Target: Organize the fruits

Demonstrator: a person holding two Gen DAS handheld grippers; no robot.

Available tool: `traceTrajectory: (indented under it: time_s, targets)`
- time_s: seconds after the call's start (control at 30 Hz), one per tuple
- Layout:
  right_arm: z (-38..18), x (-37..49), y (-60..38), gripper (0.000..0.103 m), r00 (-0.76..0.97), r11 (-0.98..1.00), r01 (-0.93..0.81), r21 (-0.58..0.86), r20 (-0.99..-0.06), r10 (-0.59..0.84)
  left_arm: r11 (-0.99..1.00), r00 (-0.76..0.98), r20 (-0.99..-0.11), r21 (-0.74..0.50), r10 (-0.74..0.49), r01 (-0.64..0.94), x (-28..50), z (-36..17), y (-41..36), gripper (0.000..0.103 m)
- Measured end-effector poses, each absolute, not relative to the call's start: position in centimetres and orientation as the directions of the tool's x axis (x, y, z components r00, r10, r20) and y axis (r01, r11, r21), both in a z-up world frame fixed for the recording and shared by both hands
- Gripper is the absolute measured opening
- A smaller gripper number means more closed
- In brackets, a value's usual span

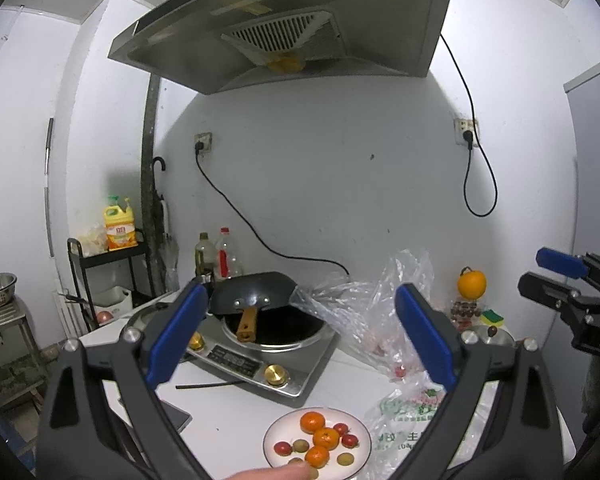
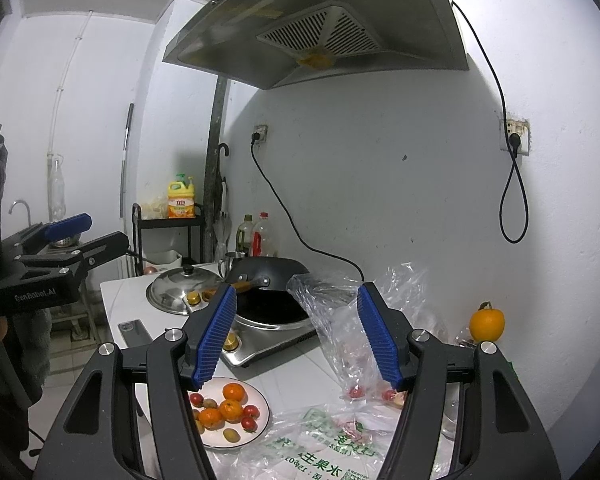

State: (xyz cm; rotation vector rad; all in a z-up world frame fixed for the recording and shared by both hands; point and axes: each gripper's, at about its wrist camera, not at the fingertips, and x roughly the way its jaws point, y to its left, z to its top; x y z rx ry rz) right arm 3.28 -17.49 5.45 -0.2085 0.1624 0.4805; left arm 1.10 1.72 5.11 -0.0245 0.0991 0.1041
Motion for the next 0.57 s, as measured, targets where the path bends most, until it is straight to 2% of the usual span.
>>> traceTrajectory:
  time_s: [0.57]
  targets:
    - [5.64,3.33,-17.61,0.066,0.874,0.864,-0.473,-0.171,-0.212,0.437,0.998,0.994,-0.099,-0.033,0.055,-0.059,1.87,4.5,1.88,0.096]
